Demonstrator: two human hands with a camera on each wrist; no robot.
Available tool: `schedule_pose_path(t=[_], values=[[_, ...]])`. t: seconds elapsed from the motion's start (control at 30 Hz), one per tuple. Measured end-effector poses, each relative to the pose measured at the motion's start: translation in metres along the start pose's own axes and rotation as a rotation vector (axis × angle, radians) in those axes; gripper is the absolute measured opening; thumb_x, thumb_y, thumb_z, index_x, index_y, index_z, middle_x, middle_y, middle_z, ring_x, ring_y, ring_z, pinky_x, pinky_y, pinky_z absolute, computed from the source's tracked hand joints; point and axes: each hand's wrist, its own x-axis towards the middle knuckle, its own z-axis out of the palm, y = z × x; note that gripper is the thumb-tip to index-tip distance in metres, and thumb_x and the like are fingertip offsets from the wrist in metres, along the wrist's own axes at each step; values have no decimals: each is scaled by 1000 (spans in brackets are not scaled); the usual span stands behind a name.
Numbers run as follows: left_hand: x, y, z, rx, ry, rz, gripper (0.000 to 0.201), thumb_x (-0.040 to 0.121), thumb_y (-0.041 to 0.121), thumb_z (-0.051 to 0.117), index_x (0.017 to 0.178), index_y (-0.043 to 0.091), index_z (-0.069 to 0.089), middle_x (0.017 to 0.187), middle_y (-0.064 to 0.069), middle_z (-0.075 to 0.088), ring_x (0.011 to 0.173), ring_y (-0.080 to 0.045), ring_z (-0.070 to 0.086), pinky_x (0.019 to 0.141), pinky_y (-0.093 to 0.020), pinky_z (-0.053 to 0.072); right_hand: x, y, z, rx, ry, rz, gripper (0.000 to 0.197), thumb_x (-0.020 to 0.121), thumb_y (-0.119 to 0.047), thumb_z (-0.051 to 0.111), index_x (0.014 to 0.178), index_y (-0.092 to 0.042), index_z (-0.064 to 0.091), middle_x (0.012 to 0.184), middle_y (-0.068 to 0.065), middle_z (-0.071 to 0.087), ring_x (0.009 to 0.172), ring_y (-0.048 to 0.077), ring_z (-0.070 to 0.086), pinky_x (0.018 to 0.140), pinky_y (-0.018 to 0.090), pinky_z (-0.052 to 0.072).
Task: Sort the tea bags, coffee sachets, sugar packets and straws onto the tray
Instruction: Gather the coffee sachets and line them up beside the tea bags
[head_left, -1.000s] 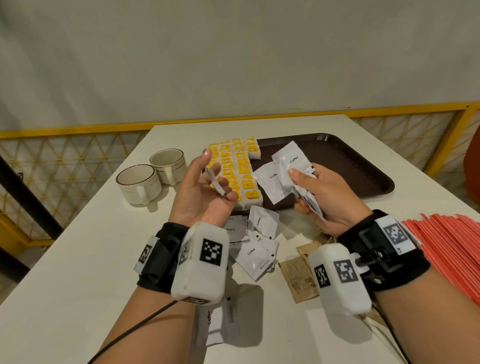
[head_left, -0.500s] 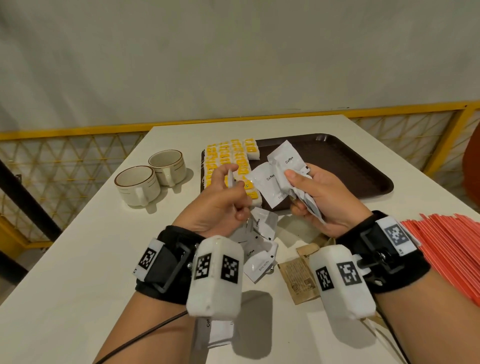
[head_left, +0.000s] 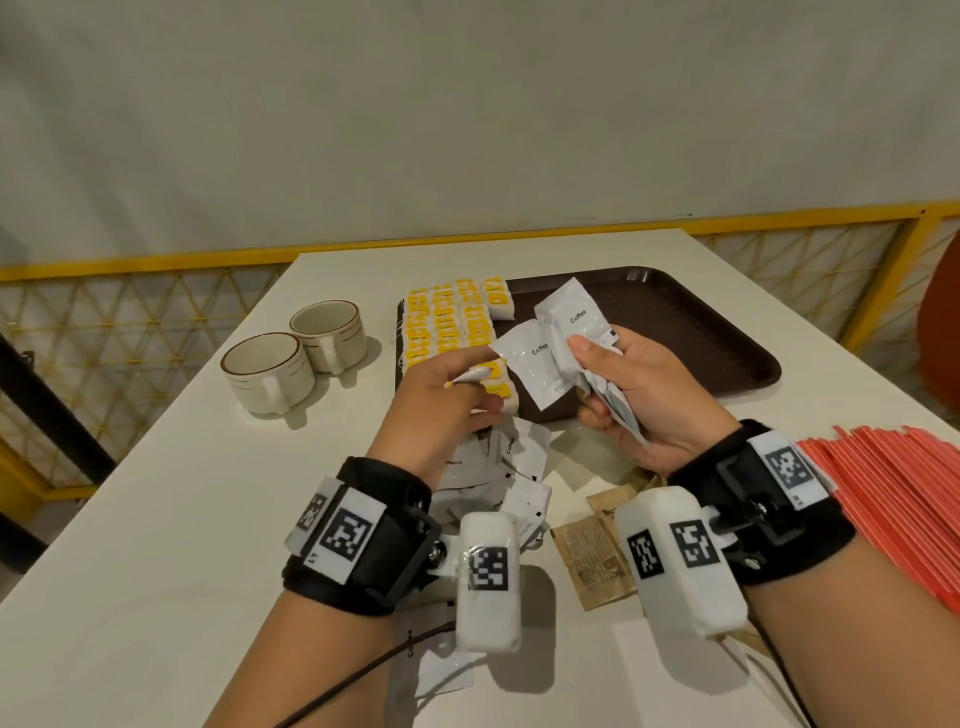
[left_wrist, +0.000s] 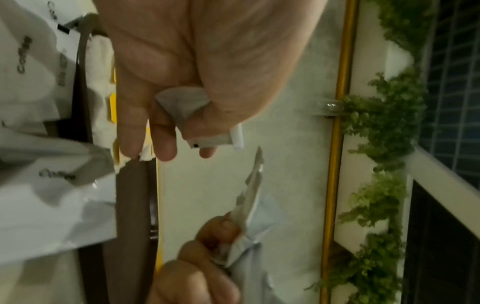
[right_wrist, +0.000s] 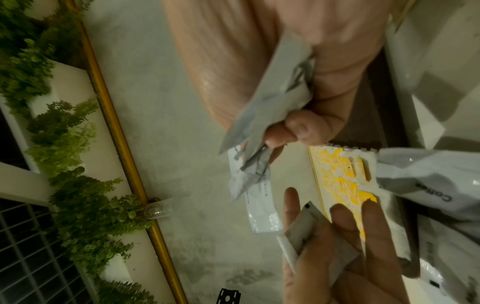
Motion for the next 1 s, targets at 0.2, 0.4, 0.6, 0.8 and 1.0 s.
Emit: schedule_pose_path(t=[0.2, 0.4, 0.6, 0.8, 1.0], values=[[0, -2, -3, -7, -20, 53, 29, 90, 3, 59, 118, 12, 59, 100, -11, 70, 74, -20, 69, 73, -41, 60, 0, -1, 0, 2, -4, -10, 14, 95, -16, 54, 106, -9, 58, 66, 0, 60, 43, 6, 43, 39, 17, 36], [3, -3, -2, -310, -110, -33, 44, 83, -7, 52, 126, 0, 53, 120, -22, 63, 107, -33, 64, 87, -38, 56, -1, 0, 1, -7, -2, -16, 15, 95, -16, 53, 107, -9, 59, 67, -1, 63, 43, 5, 45, 39, 17, 37], [5, -2, -2, -404, -102, -97, 21, 90, -6, 38, 94, 6, 54, 71, -12, 57, 66, -23, 63, 62, -32, 56, 1, 0, 0, -12, 17, -45, 8, 94, -15, 54, 98, -10, 59, 65, 2, 57, 42, 7, 42, 37, 18, 36], [10, -6, 0, -356, -138, -272, 60, 93, 57, 38, 62, 9, 55, 59, -9, 53, 57, -24, 57, 56, -31, 44, 2, 1, -1, -11, 42, -64, 9, 94, -16, 55, 98, -10, 59, 67, 2, 59, 42, 6, 44, 38, 18, 37], [10, -3, 0, -589, -246, -324, 38, 79, 53, 56, 75, 15, 53, 66, -1, 47, 49, -10, 47, 45, -18, 40, 2, 2, 1, -37, 53, -82, 10, 94, -16, 54, 101, -10, 59, 67, 2, 58, 43, 7, 44, 38, 19, 37]])
